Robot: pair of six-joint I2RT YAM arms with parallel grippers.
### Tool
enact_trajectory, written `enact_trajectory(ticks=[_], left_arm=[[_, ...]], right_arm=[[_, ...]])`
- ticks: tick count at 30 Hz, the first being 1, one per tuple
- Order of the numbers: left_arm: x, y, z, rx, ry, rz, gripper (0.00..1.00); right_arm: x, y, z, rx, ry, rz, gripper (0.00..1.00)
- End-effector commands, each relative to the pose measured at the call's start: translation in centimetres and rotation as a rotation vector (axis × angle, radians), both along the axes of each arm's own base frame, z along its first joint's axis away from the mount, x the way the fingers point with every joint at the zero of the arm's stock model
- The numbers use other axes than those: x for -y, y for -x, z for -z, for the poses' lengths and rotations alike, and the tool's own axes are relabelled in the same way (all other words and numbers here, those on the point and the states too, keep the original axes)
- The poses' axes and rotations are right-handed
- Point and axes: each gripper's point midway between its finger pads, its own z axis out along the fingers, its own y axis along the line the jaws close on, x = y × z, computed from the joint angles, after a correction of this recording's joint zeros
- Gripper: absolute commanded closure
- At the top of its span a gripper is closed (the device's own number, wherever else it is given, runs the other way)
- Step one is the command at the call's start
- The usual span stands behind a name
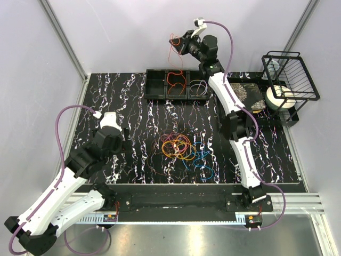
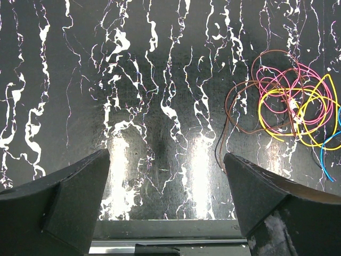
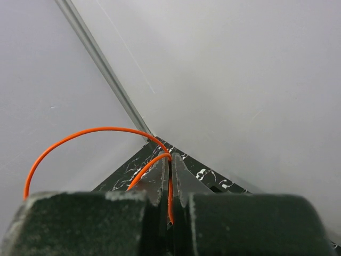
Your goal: Untangle the cables
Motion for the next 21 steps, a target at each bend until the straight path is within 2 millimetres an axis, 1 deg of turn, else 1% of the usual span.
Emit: enact_trajectory(ticks=[1,2,3,4,5,7,8,10,11,12,13,17,18,19,21], left_arm=[[0.5,-0.7,-0.8,0.043,0.029,0.009,0.08],[0.6,-0.7,-0.8,0.043,0.029,0.01,0.08],[0.5,-0.7,-0.8,0.042,0.029,0.009,0.08],[0.5,-0.7,-0.7,0.04,0.027,0.008,0.08],[0.5,-0.7,-0.8,0.04,0.027,0.008,0.08],[0.6,-0.8,-0.7,0.037,0.025,0.009,0.08],[0.6,-0.8,-0.6,0.034,0.022,0.011,0.08],[0.6,-0.8,-0.7,0.034,0.023,0.012,0.08],[0.7,-0.8,-0.6,0.031,0.022,0.013,0.08],[0.7,-0.8,-0.6,0.032,0.024,0.012,0.08],[0.7,-0.8,-0.6,0.031,0.022,0.013,0.08],[0.7,-0.9,-0.6,0.031,0.023,0.011,0.08],[0.7,-0.8,-0.5,0.028,0.021,0.014,0.08],[0.7,-0.8,-0.5,0.027,0.022,0.016,0.08],[0.8,-0.8,-0.6,0.031,0.024,0.016,0.08]], right_arm=[[-0.2,-1.1,-0.1,0.088,-0.023,0.042,1.0],[0.0,-1.4,-0.2,0.101,-0.032,0.054,1.0],[-0.2,-1.7,0.4,0.104,-0.032,0.059,1.0],[-0.1,-2.0,0.5,0.115,-0.037,0.074,1.0],[0.0,-2.5,1.5,0.113,-0.028,0.087,1.0],[0.3,-3.3,2.6,0.112,-0.009,0.122,1.0],[0.4,-3.8,4.0,0.095,0.008,0.135,1.0],[0.6,-4.5,5.6,0.075,0.044,0.174,1.0],[0.6,-4.7,7.3,0.045,0.065,0.181,1.0],[0.7,-4.8,8.2,0.032,0.084,0.187,1.0],[0.5,-4.8,9.4,0.006,0.101,0.18,1.0],[-1.1,-3.3,12.0,-0.056,0.161,0.136,1.0],[-1.0,-3.2,12.2,-0.057,0.169,0.152,1.0],[-0.9,-2.9,13.0,-0.073,0.191,0.158,1.0],[-0.6,-2.7,13.9,-0.103,0.209,0.182,1.0]])
